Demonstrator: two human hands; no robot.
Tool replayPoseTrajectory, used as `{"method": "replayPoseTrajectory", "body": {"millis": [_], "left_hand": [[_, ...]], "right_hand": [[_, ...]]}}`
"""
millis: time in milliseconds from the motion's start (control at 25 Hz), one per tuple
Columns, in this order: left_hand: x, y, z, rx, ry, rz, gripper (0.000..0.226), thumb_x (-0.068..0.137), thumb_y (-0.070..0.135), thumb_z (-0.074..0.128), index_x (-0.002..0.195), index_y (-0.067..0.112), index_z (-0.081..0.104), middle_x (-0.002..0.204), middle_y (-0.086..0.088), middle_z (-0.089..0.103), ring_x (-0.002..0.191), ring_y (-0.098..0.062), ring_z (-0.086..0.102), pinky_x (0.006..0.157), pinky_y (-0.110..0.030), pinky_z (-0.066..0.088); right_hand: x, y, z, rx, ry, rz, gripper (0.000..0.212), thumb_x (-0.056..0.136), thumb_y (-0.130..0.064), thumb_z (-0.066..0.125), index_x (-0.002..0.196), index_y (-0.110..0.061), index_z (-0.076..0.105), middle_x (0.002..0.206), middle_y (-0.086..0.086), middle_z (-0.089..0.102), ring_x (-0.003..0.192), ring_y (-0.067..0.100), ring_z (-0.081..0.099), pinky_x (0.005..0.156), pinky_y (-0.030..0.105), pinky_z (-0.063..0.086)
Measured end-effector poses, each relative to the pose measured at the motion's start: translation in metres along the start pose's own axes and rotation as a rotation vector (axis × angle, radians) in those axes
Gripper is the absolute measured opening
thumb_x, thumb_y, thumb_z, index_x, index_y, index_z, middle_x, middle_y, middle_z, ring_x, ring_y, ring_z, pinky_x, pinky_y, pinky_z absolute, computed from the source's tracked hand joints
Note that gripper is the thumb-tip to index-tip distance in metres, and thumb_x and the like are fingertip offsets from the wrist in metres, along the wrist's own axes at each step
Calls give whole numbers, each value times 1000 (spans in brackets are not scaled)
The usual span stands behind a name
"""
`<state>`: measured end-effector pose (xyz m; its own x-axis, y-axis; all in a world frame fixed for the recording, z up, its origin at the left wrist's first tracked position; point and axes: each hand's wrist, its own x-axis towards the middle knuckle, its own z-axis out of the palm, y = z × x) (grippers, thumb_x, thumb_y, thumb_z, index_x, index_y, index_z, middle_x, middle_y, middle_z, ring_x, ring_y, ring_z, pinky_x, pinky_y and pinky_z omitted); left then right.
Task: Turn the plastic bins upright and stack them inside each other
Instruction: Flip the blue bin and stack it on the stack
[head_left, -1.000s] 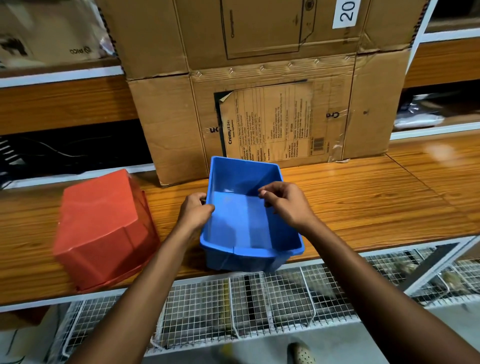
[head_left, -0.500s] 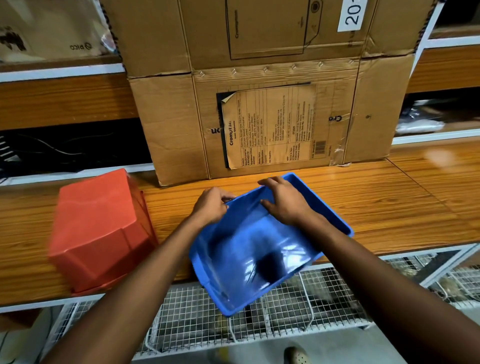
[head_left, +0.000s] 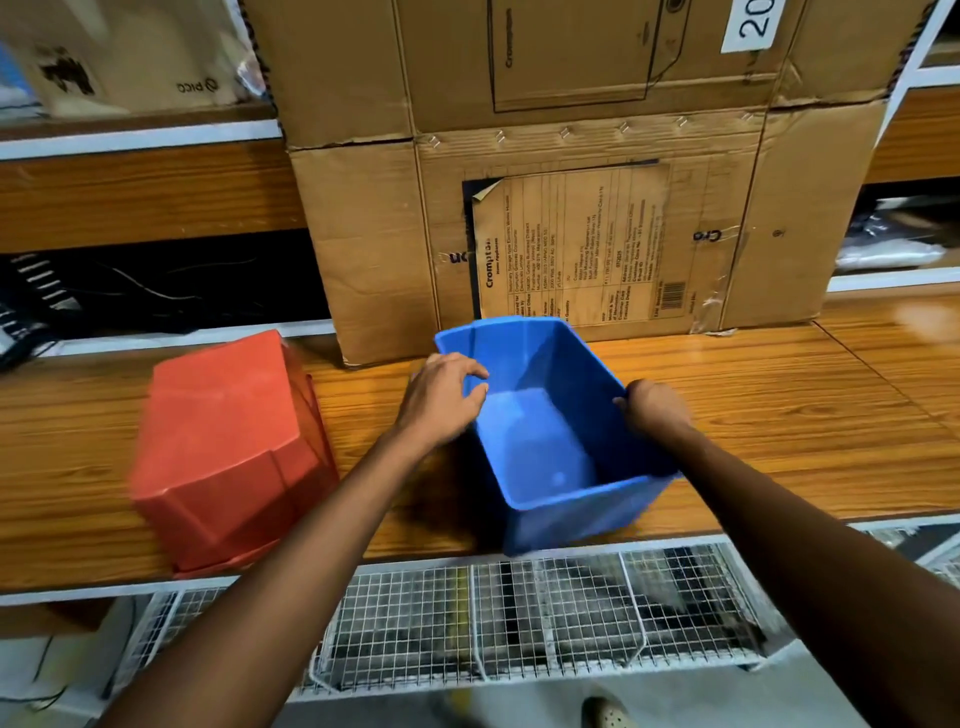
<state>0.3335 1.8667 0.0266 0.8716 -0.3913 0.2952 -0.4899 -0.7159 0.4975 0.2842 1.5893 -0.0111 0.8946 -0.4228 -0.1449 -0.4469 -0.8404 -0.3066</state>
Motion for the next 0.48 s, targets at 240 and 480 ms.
{"method": "replayPoseTrajectory", "body": {"millis": [240,480], "left_hand": [[-9,-3,33,-449,-89,-515,54,90,29,62,139,9,47,139,-13,54,126,-29,53,105,-42,43],[2,11,61,-811,-82,-559,16,84,7,54,93,12,66,93,-11,71,87,-32,68,74,-40,53]], "right_hand": [[-1,5,10,312,80,187,35,97,-23,52,116,4,63,123,29,64,114,43,61,90,40,49],[-28,20,12,557,165,191,26,96,-17,54,86,4,65,98,35,66,96,45,64,72,40,44]]}}
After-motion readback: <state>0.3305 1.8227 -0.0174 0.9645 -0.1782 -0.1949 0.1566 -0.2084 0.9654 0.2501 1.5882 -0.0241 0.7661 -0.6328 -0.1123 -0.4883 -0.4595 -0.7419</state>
